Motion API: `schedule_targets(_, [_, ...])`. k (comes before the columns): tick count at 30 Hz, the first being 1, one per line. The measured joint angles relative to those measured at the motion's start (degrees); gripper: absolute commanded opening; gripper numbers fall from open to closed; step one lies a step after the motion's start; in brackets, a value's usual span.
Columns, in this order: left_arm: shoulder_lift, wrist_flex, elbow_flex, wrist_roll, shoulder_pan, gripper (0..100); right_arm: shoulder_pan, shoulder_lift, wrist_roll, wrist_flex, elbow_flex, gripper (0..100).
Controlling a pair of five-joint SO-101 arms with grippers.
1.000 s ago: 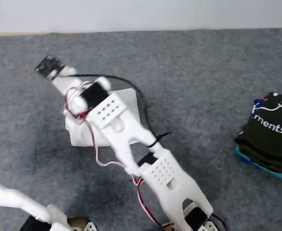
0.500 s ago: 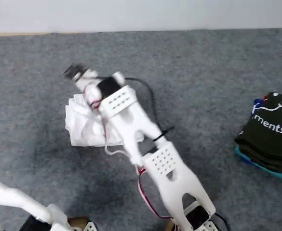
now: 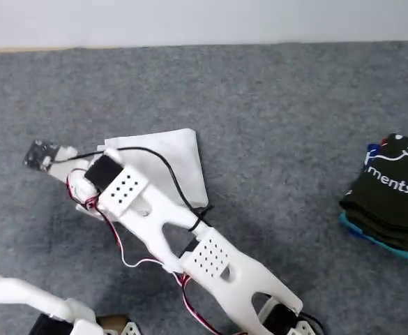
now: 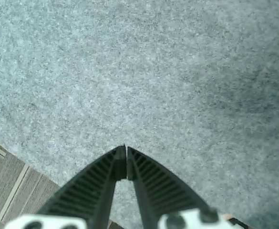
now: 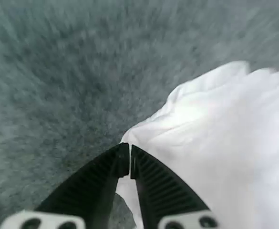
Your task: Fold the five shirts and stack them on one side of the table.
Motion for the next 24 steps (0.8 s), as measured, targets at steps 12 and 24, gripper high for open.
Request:
schedule_targets(12, [0.00,0.00,0.00,0.00,0.00,1,14.59,-5.36,0.00,4.48,-4.31,1.0])
schedule_targets(24, [0.00,0.00,0.00,0.00,0.00,1,6.42,6.24,0.00,2.11,-1.85,1.0])
